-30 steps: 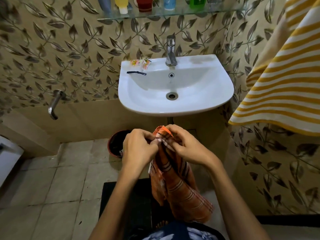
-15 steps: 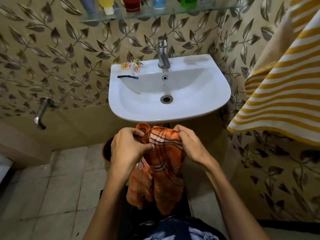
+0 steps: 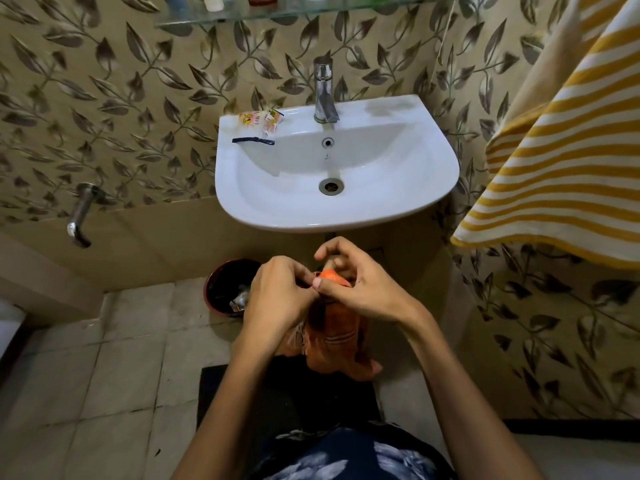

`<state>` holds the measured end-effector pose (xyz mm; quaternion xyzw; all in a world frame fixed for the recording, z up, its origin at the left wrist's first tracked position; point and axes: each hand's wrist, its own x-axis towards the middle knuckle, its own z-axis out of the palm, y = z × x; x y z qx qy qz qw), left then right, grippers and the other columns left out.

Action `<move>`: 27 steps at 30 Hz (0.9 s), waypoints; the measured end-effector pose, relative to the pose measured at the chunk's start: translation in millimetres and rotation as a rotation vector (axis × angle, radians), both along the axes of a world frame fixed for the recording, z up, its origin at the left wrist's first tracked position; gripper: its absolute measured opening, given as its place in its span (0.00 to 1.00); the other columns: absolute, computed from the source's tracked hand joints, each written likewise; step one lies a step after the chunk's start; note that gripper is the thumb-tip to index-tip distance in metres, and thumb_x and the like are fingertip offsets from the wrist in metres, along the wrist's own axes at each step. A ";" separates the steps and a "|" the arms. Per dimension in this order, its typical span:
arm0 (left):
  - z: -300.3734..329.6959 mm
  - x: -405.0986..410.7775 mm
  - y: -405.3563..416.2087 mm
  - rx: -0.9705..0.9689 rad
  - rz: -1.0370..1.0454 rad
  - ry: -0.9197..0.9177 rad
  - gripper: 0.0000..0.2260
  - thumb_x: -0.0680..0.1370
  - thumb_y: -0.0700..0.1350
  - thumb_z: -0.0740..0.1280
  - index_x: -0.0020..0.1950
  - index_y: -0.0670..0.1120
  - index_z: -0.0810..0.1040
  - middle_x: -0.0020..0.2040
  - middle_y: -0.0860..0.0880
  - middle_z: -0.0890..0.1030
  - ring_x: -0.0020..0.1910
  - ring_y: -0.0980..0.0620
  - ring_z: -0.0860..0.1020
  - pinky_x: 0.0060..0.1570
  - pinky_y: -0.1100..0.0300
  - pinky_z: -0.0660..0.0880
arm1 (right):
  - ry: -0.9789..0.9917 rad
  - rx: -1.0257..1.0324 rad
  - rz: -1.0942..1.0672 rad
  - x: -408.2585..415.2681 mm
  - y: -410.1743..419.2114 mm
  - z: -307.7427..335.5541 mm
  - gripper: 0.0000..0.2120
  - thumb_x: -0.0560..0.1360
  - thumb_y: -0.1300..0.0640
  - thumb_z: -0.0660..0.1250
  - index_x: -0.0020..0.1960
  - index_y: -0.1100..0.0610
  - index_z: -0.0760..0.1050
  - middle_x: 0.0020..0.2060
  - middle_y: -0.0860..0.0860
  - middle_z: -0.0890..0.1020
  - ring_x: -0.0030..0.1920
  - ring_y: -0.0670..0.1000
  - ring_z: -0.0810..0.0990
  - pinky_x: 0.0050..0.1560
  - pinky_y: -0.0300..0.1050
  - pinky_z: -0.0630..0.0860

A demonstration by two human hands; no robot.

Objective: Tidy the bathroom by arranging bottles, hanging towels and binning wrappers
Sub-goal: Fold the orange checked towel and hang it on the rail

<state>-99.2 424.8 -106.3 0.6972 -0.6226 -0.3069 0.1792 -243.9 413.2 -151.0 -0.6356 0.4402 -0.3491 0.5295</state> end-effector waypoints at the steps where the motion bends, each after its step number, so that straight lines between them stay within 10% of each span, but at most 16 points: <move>1: -1.2 0.3 2.8 -0.023 0.020 0.006 0.04 0.69 0.47 0.73 0.37 0.48 0.84 0.33 0.52 0.81 0.35 0.53 0.80 0.35 0.56 0.79 | 0.001 0.004 0.012 -2.1 2.0 0.9 0.12 0.72 0.55 0.70 0.53 0.48 0.71 0.36 0.46 0.77 0.38 0.43 0.77 0.47 0.43 0.75; 17: 19.7 20.8 32.2 -0.116 0.294 0.025 0.07 0.67 0.48 0.76 0.40 0.46 0.84 0.39 0.49 0.84 0.38 0.53 0.79 0.37 0.62 0.70 | 0.081 -0.024 0.045 -16.4 38.2 2.0 0.07 0.76 0.49 0.66 0.42 0.51 0.72 0.33 0.43 0.77 0.34 0.42 0.74 0.38 0.41 0.70; 24: 24.3 26.7 41.8 0.160 -0.008 -0.009 0.31 0.55 0.49 0.82 0.55 0.49 0.78 0.50 0.52 0.80 0.52 0.52 0.78 0.54 0.51 0.76 | 0.109 -0.080 0.143 -4.9 50.4 16.4 0.04 0.77 0.52 0.66 0.45 0.49 0.72 0.39 0.40 0.77 0.42 0.41 0.76 0.45 0.42 0.73; 27: 25.3 23.6 45.2 0.117 -0.200 0.009 0.26 0.58 0.47 0.81 0.54 0.52 0.79 0.52 0.53 0.81 0.52 0.53 0.78 0.54 0.48 0.77 | 0.156 -0.130 0.168 -0.5 52.0 21.8 0.06 0.72 0.55 0.72 0.44 0.52 0.75 0.41 0.45 0.77 0.45 0.46 0.77 0.48 0.48 0.75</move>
